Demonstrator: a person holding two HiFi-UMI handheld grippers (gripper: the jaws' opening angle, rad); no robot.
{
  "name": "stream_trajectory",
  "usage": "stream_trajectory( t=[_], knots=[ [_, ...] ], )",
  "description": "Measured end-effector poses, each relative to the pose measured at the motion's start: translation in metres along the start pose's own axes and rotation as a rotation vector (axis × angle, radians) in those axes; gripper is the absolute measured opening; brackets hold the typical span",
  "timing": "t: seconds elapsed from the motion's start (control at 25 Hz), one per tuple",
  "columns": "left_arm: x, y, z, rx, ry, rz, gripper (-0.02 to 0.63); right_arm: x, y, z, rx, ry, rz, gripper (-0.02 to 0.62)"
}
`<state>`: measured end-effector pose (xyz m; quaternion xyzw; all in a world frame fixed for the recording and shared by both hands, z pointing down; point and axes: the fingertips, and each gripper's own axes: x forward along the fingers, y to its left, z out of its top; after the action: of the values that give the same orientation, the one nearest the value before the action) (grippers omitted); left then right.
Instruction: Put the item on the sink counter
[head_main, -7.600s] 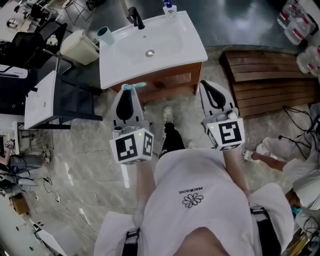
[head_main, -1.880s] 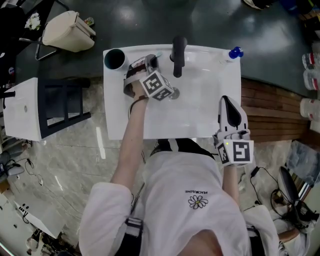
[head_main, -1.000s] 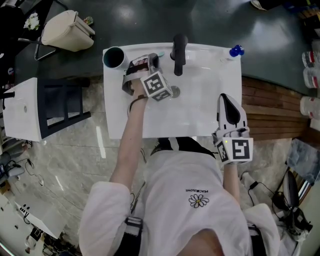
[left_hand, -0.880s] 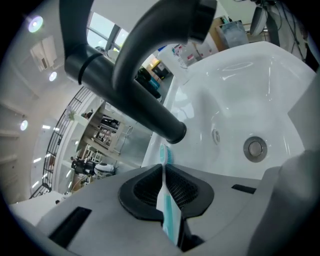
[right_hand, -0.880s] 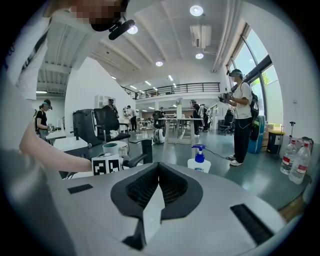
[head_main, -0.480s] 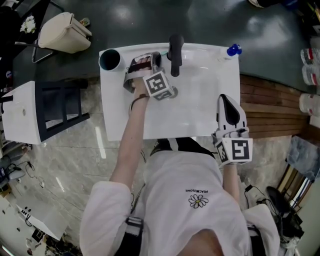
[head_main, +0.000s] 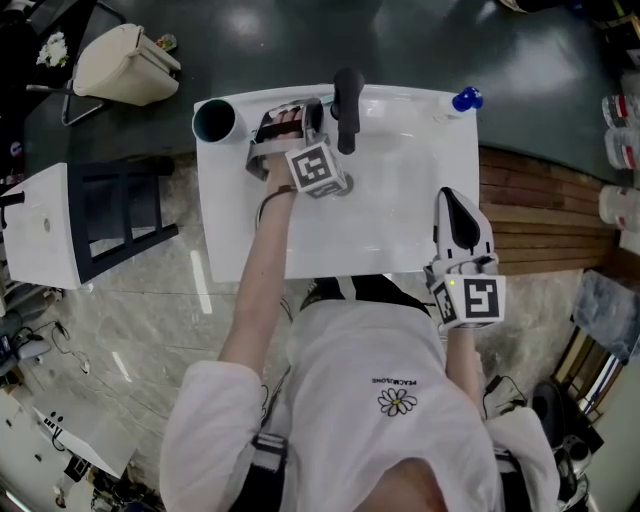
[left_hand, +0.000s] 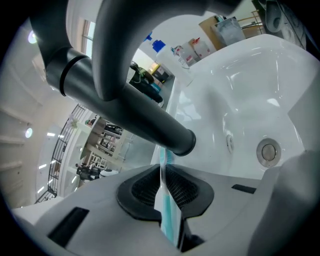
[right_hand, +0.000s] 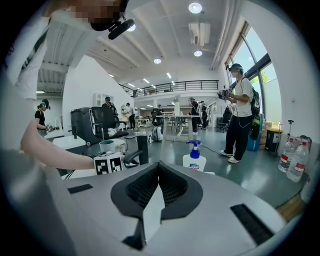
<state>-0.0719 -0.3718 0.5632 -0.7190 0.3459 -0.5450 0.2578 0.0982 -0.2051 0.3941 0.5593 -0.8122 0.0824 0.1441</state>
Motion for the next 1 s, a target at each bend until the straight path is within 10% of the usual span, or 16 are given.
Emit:
stream_trajectory(
  t=[1.0],
  knots=[
    [-0.023, 0.008, 0.000, -0.090, 0.002, 0.004, 0.164, -0.010, 0.005, 0.003, 0.001, -0.029, 0.013, 0.011]
  ],
)
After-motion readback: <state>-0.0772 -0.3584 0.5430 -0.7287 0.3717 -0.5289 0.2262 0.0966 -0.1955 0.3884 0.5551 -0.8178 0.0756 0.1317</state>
